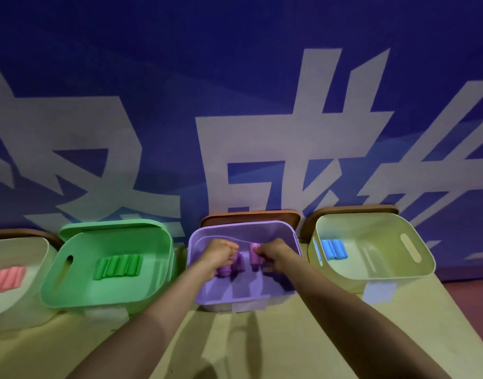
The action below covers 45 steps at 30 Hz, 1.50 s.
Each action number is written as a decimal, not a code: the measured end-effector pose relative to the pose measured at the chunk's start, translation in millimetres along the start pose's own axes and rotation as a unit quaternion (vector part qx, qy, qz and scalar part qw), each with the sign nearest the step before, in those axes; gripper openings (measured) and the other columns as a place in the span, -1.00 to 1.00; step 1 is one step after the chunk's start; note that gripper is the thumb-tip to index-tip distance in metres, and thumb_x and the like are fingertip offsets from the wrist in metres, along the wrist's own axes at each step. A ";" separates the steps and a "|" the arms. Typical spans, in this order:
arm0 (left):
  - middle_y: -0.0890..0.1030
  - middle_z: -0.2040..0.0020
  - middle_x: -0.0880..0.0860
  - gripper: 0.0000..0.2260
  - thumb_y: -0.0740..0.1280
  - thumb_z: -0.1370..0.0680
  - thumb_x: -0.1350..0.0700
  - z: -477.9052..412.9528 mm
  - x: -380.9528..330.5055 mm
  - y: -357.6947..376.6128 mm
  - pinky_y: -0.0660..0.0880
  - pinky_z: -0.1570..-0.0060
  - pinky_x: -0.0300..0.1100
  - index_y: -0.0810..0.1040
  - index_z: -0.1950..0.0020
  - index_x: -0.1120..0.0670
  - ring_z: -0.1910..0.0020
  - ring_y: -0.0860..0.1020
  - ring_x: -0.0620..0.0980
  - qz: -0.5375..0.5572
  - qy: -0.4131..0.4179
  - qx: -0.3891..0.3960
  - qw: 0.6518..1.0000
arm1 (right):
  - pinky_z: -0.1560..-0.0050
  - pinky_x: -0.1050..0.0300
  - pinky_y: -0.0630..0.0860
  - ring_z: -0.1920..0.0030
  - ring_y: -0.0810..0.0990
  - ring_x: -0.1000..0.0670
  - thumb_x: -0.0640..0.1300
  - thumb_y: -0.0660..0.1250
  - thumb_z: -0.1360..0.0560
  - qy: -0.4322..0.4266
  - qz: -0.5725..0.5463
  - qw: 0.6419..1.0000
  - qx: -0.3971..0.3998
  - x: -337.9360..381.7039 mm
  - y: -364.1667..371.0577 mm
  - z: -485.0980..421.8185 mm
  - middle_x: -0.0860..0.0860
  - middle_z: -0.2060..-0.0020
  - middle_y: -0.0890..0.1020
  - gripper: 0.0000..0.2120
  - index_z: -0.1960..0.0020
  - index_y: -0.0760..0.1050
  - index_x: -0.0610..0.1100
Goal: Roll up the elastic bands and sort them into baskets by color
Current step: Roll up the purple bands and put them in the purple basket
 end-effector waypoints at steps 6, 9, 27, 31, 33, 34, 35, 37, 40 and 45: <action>0.47 0.18 0.17 -0.70 0.15 -0.55 0.38 -38.0 13.2 10.1 0.42 0.18 -0.19 0.47 0.30 0.09 0.20 0.42 0.05 -0.053 -0.034 0.041 0.997 | 0.13 -0.02 0.59 0.02 0.59 -0.20 -0.24 0.43 -0.45 0.010 0.051 0.998 -0.034 -8.2 14.0 -45.8 -0.26 0.00 0.58 -0.65 -0.17 0.49 -0.35; 0.53 0.14 0.25 -0.80 0.21 -0.49 0.31 -49.3 18.0 11.3 0.46 -0.11 0.07 0.53 0.28 0.12 0.13 0.46 0.12 -0.085 -0.052 0.043 0.994 | 0.12 0.05 0.55 0.02 0.59 -0.16 -0.23 0.41 -0.47 0.010 0.071 0.997 -0.036 -6.8 20.3 -50.9 -0.24 -0.03 0.59 -0.66 -0.19 0.48 -0.33; 0.46 0.32 0.12 -0.86 0.23 -0.44 0.19 -50.1 24.8 11.4 0.31 0.22 -0.10 0.57 0.24 0.09 0.33 0.36 0.06 -0.112 -0.080 0.043 0.990 | 0.24 0.24 0.46 0.09 0.49 -0.02 -0.25 0.32 -0.50 -0.027 0.107 0.994 0.002 -12.0 29.1 -59.9 -0.09 0.07 0.49 -0.67 -0.24 0.47 -0.32; 0.47 0.27 0.13 -0.83 0.21 -0.49 0.23 -51.6 23.7 14.0 0.43 0.08 -0.06 0.59 0.13 0.10 0.24 0.40 0.07 -0.076 -0.090 0.045 0.992 | -0.04 0.10 0.54 0.07 0.50 -0.02 -0.24 0.33 -0.47 -0.020 0.118 0.993 0.004 -12.0 31.4 -61.9 -0.08 0.06 0.52 -0.65 -0.24 0.49 -0.28; 0.49 0.31 0.11 -0.83 0.22 -0.47 0.22 -49.8 22.3 14.2 0.48 0.05 -0.04 0.59 0.19 0.08 0.23 0.44 0.07 -0.080 -0.095 0.046 0.991 | 0.00 0.11 0.54 0.07 0.50 -0.03 -0.24 0.35 -0.46 -0.025 0.137 0.990 0.004 -13.1 31.5 -61.0 -0.09 0.06 0.51 -0.65 -0.23 0.49 -0.29; 0.49 0.31 0.11 -0.84 0.22 -0.46 0.21 -47.9 21.3 14.2 0.46 0.10 -0.06 0.59 0.20 0.07 0.24 0.45 0.06 -0.080 -0.097 0.046 0.991 | 0.09 0.15 0.53 0.08 0.48 -0.03 -0.26 0.35 -0.46 -0.030 0.147 0.989 0.005 -13.6 31.1 -59.3 -0.10 0.06 0.50 -0.65 -0.23 0.48 -0.31; 0.49 0.30 0.11 -0.85 0.22 -0.45 0.21 -46.8 21.4 14.4 0.41 0.14 -0.09 0.58 0.19 0.07 0.24 0.45 0.06 -0.076 -0.099 0.047 0.991 | 0.20 0.22 0.49 0.09 0.47 -0.03 -0.27 0.34 -0.47 -0.036 0.156 0.987 0.005 -14.2 30.5 -56.6 -0.10 0.07 0.49 -0.66 -0.23 0.48 -0.33; 0.47 0.27 0.11 -0.86 0.20 -0.47 0.23 -44.0 20.6 14.8 0.36 0.19 -0.14 0.54 0.15 0.07 0.28 0.44 0.05 -0.059 -0.103 0.050 0.992 | 0.33 0.29 0.39 0.10 0.46 -0.03 -0.27 0.31 -0.49 -0.044 0.173 0.984 -0.001 -15.2 29.2 -53.8 -0.11 0.08 0.47 -0.67 -0.24 0.47 -0.34; 0.45 0.32 0.07 -0.83 0.18 -0.51 0.26 -44.4 21.8 14.1 0.38 0.21 -0.17 0.53 0.19 0.09 0.37 0.42 -0.02 -0.029 -0.103 0.040 0.993 | 0.33 0.27 0.39 0.10 0.46 -0.03 -0.27 0.30 -0.49 -0.044 0.176 0.983 -0.011 -13.7 28.1 -53.3 -0.11 0.08 0.48 -0.67 -0.24 0.47 -0.32; 0.53 0.34 0.05 -0.81 0.18 -0.54 0.27 -46.2 23.9 16.6 0.50 0.04 -0.14 0.55 0.19 0.13 0.35 0.51 -0.05 0.003 -0.103 0.033 0.994 | 0.23 0.22 0.47 0.11 0.48 -0.04 -0.28 0.35 -0.46 -0.028 0.166 0.986 -0.001 -16.4 25.4 -55.1 -0.11 0.10 0.50 -0.67 -0.21 0.50 -0.32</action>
Point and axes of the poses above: each hand's wrist, its own z-axis away from the middle knuckle, its own y-axis out of the palm, x = y × z, the point moved 1 cm from there along -z, towards the middle knuckle
